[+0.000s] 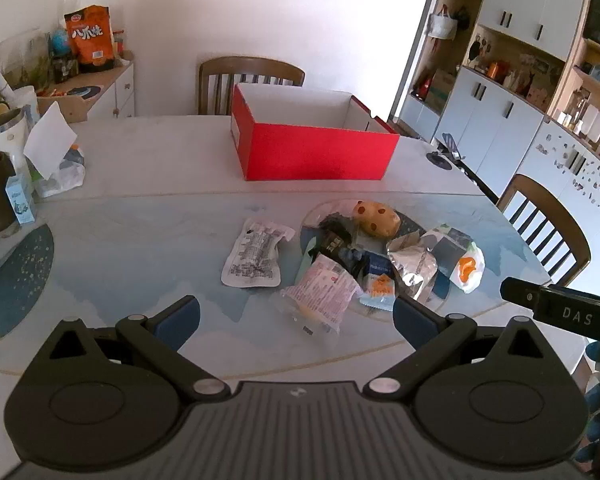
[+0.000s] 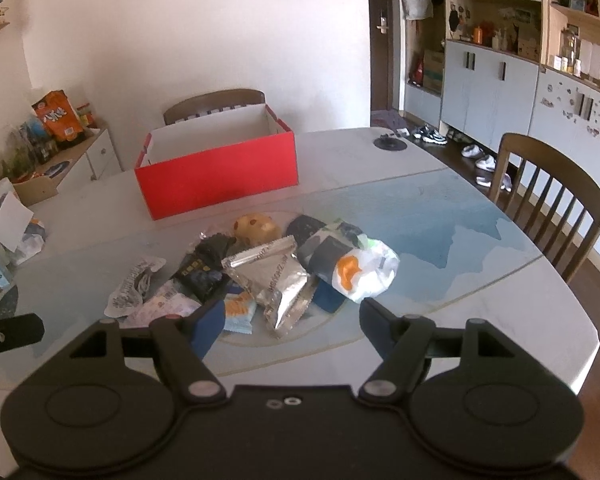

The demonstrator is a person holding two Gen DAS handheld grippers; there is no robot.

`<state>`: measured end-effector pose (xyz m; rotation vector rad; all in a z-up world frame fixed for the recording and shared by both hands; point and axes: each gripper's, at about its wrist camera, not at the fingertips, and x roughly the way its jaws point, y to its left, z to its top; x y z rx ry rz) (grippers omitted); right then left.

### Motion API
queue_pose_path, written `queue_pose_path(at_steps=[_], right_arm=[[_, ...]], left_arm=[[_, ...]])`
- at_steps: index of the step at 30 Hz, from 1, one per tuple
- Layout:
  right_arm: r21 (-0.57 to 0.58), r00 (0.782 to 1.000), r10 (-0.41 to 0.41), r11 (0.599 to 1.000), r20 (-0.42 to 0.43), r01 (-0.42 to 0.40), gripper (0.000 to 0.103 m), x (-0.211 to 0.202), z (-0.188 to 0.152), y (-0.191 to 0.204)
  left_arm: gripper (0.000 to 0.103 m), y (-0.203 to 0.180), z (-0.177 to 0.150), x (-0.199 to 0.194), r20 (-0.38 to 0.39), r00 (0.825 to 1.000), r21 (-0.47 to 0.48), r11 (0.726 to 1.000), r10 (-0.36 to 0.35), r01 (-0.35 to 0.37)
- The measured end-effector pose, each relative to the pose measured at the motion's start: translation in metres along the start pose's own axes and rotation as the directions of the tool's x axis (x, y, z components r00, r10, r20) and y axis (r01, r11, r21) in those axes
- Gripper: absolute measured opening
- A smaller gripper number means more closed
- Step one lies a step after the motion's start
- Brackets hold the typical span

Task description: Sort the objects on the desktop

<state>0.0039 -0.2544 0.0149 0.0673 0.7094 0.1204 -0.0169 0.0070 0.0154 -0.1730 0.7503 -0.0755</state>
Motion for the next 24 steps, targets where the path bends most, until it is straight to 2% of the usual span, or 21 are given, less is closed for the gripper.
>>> queue_pose_path(at_steps=[3,7,13,17,24], right_arm=[[0.003,1.000,0.019,1.000,0.006,-0.019,0.076,0.000,0.001,-0.002],[-0.006,0.999,0.030,1.000,0.010,-0.030,0.077,0.002,0.004,-0.005],[-0.015,1.000,0.028,0.999,-0.001,-0.028,0.077,0.011,0.008,-0.015],[-0.043,1.000,0.000,0.999,-0.001,0.000,0.076,0.020,0.010,-0.022],[-0.054,0.999,0.012,0.998,-0.031,-0.014,0.076,0.042,0.015,-0.040]], left_arm=[[0.103,-0.002,0.001,0.000,0.007,1.000,-0.002,1.000,-0.003,0.003],[0.103,-0.005,0.004,0.000,0.029,0.999,-0.004,0.999,-0.040,0.041],[0.103,-0.012,0.008,0.008,0.027,1.000,-0.003,1.000,-0.012,0.012],[0.103,-0.017,0.010,0.019,0.005,1.000,-0.003,1.000,-0.007,0.007],[0.103,-0.032,0.015,0.045,0.005,1.000,0.082,0.996,-0.024,0.024]])
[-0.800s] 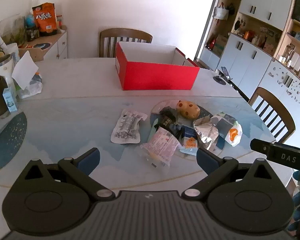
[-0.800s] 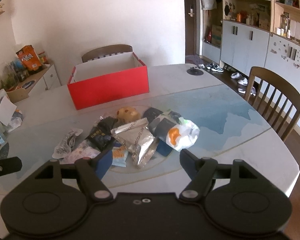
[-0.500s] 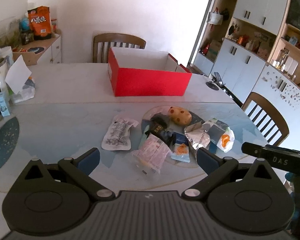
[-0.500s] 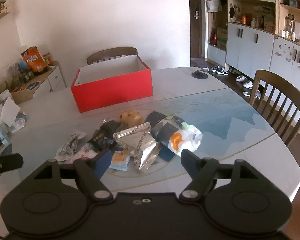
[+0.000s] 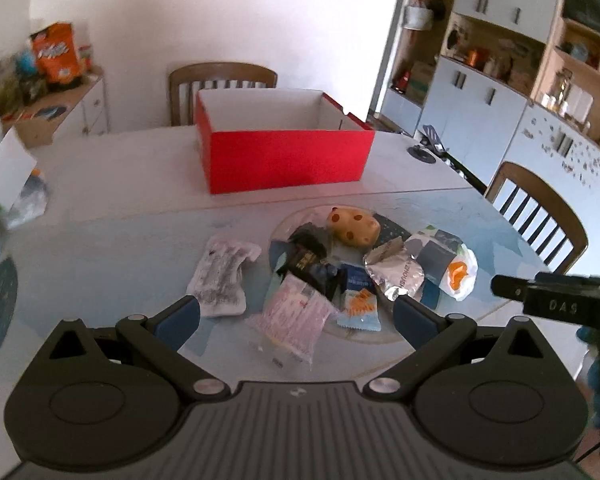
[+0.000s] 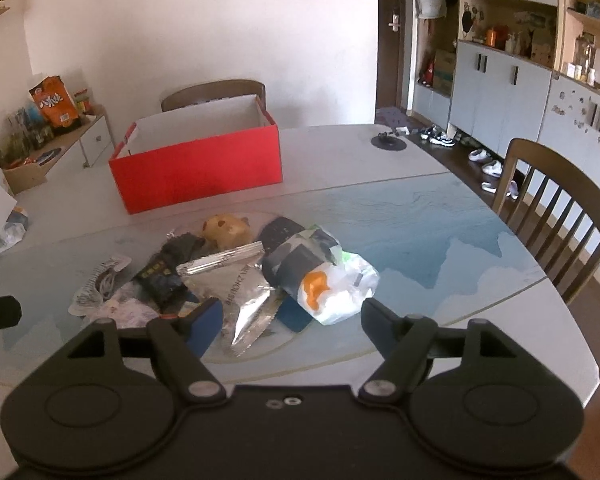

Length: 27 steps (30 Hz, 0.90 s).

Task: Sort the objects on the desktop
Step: 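Reach the left tool toward the white printed bag while the right tool reaches the white-green plastic bag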

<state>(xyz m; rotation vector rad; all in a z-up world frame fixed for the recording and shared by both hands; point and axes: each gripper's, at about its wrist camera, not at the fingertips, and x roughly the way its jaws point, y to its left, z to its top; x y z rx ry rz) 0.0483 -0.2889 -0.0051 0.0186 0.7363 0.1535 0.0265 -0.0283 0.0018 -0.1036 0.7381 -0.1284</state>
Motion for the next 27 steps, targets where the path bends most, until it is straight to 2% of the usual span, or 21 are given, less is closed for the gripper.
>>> queue_pose_path(at_steps=[4,14,17,27], right_arm=[[-0.027,1.000,-0.010,1.000,-0.017,0.009,0.076,0.017,0.005,-0.011],[-0.100,0.997,0.015,0.995,-0.075,-0.022,0.076,0.072,0.030,-0.040],[-0.146,0.994,0.034,0.988,-0.104,-0.049,0.076,0.090,0.037,-0.042],[-0.245,0.966,0.119,0.954,-0.228,-0.175,0.076,0.135,0.059,-0.042]], left_arm=[[0.103,-0.003,0.003,0.021,-0.012,0.999,0.022,0.999,-0.032,0.032],[0.103,-0.011,0.001,0.067,-0.032,0.999,0.116,0.993,-0.007,0.011],[0.103,-0.013,0.000,0.079,-0.044,0.999,0.150,0.989,0.013,-0.007],[0.103,-0.012,-0.001,0.108,-0.099,0.995,0.162,0.987,0.034,-0.018]])
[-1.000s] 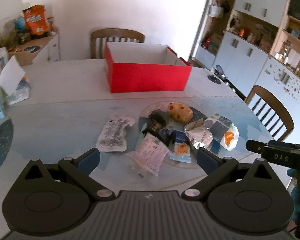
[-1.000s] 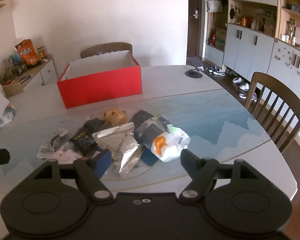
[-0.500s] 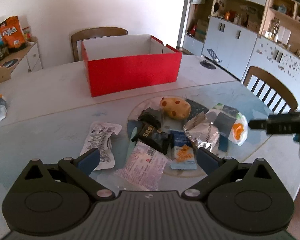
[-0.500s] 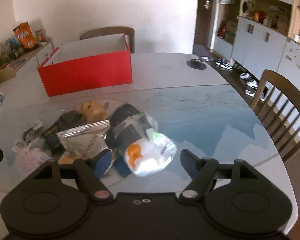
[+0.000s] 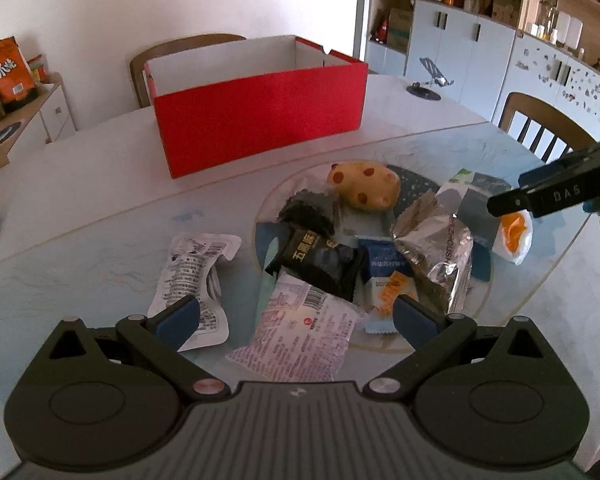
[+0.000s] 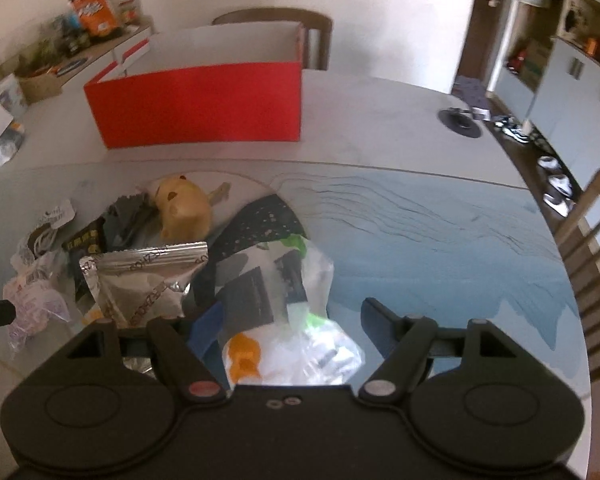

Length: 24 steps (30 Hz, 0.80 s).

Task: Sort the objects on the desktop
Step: 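Reach the left tool toward the white printed bag while the right tool reaches the white-green plastic bag, then close the left gripper on the white printed bag while the right gripper closes on the white-green bag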

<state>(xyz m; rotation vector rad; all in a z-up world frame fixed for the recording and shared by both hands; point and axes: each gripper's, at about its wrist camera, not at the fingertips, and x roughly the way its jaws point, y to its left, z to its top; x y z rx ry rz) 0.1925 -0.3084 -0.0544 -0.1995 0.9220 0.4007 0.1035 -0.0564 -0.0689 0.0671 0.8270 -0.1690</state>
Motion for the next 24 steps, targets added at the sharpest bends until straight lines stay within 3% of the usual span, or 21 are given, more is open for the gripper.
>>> queue_pose_path(at_steps=[16,24], right_arm=[[-0.041,0.992,0.075,0.996,-0.103,-0.079,0.076,0.039,0.011,0.001],[-0.027,0.989,0.070,0.997,-0.134,-0.074,0.076,0.052,0.011,0.001]], left_arm=[[0.102,-0.002,-0.002,0.022,-0.050,0.999,0.007,1.000,-0.002,0.002],[0.087,0.001,-0.007,0.032,-0.084,0.996,0.013,1.000,0.000,0.001]])
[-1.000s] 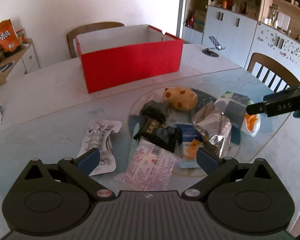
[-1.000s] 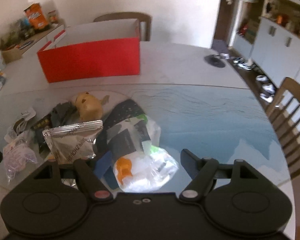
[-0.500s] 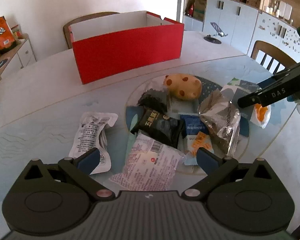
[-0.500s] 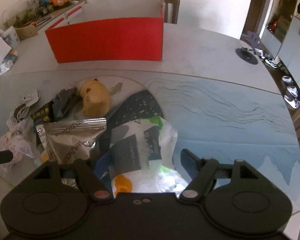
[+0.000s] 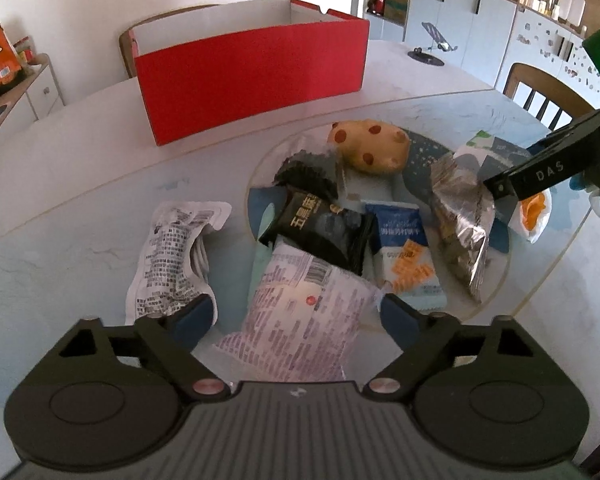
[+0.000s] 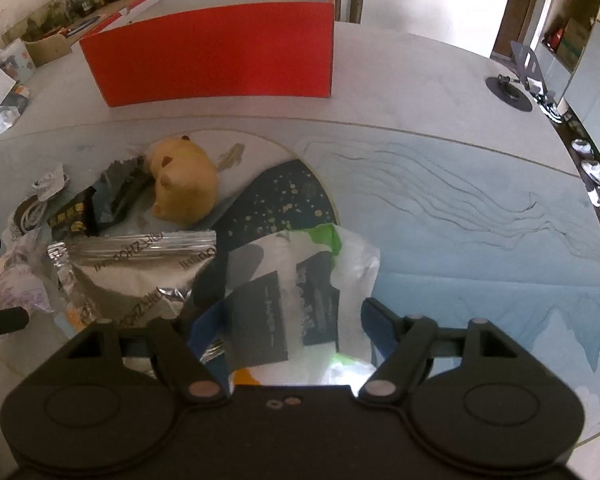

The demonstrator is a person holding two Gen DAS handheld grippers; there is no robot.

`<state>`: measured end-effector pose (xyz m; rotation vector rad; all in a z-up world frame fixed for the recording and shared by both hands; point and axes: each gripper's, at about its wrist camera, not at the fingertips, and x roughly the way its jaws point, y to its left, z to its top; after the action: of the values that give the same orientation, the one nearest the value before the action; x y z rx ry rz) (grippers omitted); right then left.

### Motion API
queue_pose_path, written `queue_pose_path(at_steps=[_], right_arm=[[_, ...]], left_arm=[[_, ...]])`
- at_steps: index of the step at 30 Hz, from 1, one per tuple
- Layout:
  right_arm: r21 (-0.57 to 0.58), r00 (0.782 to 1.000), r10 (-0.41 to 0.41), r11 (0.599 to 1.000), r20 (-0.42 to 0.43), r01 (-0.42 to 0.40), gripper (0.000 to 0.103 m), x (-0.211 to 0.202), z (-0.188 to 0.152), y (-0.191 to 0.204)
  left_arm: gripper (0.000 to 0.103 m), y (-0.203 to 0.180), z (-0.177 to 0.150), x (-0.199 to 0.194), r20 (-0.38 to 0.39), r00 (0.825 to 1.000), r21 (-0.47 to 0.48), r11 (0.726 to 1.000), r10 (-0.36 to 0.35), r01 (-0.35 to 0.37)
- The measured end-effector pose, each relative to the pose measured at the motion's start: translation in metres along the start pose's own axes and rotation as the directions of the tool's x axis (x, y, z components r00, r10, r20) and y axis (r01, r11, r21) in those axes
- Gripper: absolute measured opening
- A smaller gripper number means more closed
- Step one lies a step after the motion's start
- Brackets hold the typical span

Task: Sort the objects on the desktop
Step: 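Close the left gripper on the white printed bag while the right gripper closes on the white-green bag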

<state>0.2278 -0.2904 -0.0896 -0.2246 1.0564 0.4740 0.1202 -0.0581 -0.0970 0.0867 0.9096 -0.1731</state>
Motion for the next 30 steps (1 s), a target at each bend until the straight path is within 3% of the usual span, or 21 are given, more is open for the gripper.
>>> queue_pose_path(at_steps=[5,9,16,17,18,19,24,30], right_arm=[[0.010,1.000,0.003,1.000,-0.009,-0.003,0.074,0.001,0.000,-0.001],[0.020,1.000,0.007,1.000,-0.007,-0.007,0.074,0.001,0.000,-0.002],[0.067,1.000,0.016,0.998,0.011,-0.017,0.072,-0.003,-0.002,-0.005],[0.075,1.000,0.018,0.997,0.014,-0.019,0.069,-0.004,-0.002,-0.006],[0.082,1.000,0.018,0.996,0.014,-0.019,0.054,-0.004,-0.002,-0.006],[0.088,1.000,0.014,0.996,0.014,-0.015,0.048,-0.005,-0.002,-0.006],[0.084,1.000,-0.002,0.997,0.029,0.000,0.034,-0.010,-0.002,-0.006],[0.099,0.998,-0.010,0.995,0.068,0.003,0.026,-0.021,-0.001,-0.007]], left_arm=[[0.076,-0.001,-0.002,0.004,-0.015,1.000,0.005,1.000,0.002,-0.002],[0.059,-0.001,-0.002,0.005,-0.018,1.000,0.005,1.000,0.001,-0.001],[0.054,-0.002,-0.003,0.002,-0.019,1.000,-0.006,1.000,0.003,-0.003],[0.054,-0.001,-0.003,0.002,-0.021,1.000,-0.010,1.000,0.001,-0.001],[0.054,-0.001,-0.003,0.001,-0.024,1.000,-0.014,1.000,-0.001,0.001],[0.054,-0.001,-0.003,0.000,-0.026,1.000,-0.018,1.000,-0.002,0.001],[0.053,0.000,-0.004,-0.004,-0.024,1.000,-0.034,0.999,-0.004,0.004],[0.053,0.000,-0.002,-0.013,-0.004,1.000,-0.048,0.999,-0.010,0.010]])
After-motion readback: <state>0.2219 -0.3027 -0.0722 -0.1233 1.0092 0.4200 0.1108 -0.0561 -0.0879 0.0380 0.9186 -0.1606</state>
